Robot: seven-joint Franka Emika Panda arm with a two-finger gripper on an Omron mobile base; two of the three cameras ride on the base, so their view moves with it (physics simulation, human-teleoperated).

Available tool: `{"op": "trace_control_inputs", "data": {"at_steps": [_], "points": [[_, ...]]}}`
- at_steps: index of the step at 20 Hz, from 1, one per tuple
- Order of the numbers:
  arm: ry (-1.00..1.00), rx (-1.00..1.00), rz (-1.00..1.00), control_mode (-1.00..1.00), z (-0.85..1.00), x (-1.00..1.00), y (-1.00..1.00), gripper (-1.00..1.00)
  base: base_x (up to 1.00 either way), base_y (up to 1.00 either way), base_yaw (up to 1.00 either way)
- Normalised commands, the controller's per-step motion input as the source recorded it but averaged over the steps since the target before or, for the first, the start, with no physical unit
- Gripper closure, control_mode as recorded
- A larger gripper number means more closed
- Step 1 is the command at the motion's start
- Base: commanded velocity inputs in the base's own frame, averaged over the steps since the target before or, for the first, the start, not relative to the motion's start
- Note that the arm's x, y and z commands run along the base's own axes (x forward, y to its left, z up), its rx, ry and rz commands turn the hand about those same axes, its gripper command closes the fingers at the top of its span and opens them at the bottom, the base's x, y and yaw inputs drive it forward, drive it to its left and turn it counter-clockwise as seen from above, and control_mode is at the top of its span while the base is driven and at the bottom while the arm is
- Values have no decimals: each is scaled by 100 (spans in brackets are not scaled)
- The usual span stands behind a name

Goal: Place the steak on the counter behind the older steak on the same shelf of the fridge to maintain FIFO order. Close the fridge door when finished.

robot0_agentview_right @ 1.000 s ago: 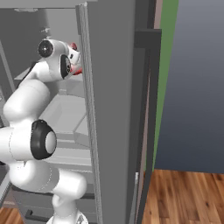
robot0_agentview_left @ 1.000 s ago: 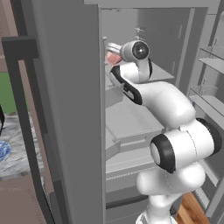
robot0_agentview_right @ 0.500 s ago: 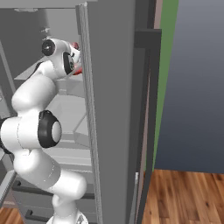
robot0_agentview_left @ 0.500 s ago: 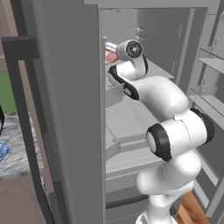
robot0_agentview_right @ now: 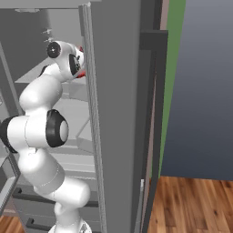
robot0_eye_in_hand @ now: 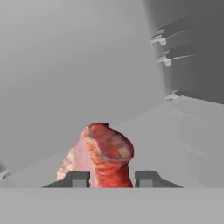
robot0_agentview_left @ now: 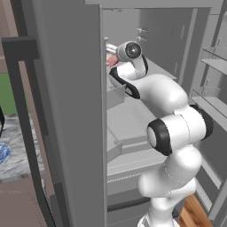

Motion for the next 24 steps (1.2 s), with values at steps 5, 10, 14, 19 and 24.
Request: {"op": "trace_control_inputs", "data": {"at_steps": [5, 10, 14, 19, 24], "points": [[0, 0, 0, -100, -5, 0, 0, -100, 0, 0, 0], [0, 0, -1, -100, 0, 0, 0, -100, 0, 0, 0], [-1, 0, -3, -100, 6, -31, 0, -100, 0, 0, 0], [-7, 0, 0, -100, 0, -78, 0, -100, 0, 0, 0], [-7, 0, 0, -100, 0, -100, -1, -100, 0, 0, 0]]}}
